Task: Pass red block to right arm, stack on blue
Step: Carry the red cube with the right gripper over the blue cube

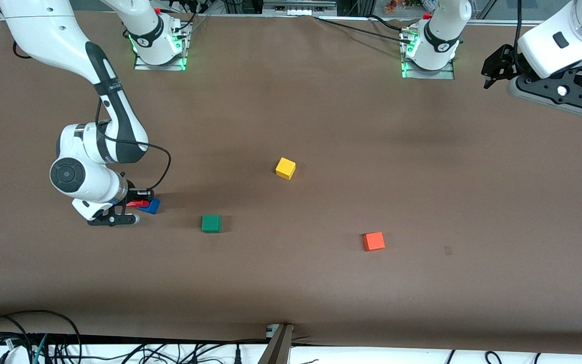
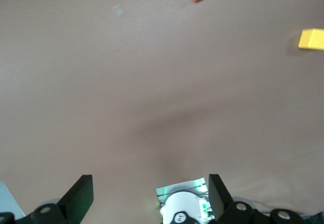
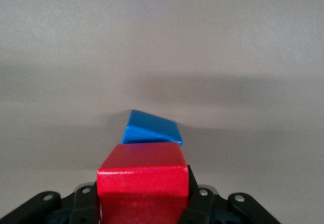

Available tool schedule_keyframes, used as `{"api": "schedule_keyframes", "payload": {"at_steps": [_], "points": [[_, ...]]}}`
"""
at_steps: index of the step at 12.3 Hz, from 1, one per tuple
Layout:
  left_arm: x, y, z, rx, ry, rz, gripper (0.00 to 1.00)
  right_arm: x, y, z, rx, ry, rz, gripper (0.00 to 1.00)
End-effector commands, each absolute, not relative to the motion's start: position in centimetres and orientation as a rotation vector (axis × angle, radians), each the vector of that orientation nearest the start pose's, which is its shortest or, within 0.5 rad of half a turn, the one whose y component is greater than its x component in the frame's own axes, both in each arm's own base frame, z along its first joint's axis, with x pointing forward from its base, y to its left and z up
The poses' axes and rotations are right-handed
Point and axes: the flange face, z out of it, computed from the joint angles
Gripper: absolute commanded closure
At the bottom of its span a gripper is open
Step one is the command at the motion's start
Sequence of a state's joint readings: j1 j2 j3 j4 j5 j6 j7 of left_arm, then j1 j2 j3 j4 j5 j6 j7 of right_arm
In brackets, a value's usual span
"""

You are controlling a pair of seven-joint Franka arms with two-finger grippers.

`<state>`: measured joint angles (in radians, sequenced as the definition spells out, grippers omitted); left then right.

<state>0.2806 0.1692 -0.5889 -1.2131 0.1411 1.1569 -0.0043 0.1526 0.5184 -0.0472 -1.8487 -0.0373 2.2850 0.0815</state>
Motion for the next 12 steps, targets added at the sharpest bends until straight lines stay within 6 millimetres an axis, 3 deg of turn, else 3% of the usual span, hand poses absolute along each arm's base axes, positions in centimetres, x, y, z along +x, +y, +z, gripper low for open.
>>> {"api": "schedule_keyframes", "payload": {"at_steps": [1,3,4,5,8,9,12], "points": [[53.1,-13.0,67.5,-3.008,0.294,0.285,0.00,61.1,6.6,23.3,-3.191,-0.078,0.046,1.00],[53.1,-13.0,67.5,-3.011,0.300,0.284,0.00,61.1,6.6,23.3,-3.187,-0.070,0.044,0.97],[53.1,-12.9,67.6,-3.012,0.296,0.282,0.00,61.2,6.6,23.6,-3.186,-0.068,0.037,0.24],[53.0,-12.9,67.7,-3.014,0.296,0.278,0.00,61.2,6.6,23.5,-3.185,-0.066,0.039,0.00],[51.9,-10.2,68.7,-3.080,0.193,0.247,0.00,61.1,6.9,25.7,-3.187,-0.043,0.097,0.00],[51.9,-9.4,68.3,-3.103,0.166,0.253,0.00,61.0,7.0,27.1,-3.189,0.047,0.092,0.00],[51.2,-7.6,66.4,-3.096,0.095,0.229,0.00,60.1,7.1,32.8,-3.189,0.061,0.136,0.00]]}}
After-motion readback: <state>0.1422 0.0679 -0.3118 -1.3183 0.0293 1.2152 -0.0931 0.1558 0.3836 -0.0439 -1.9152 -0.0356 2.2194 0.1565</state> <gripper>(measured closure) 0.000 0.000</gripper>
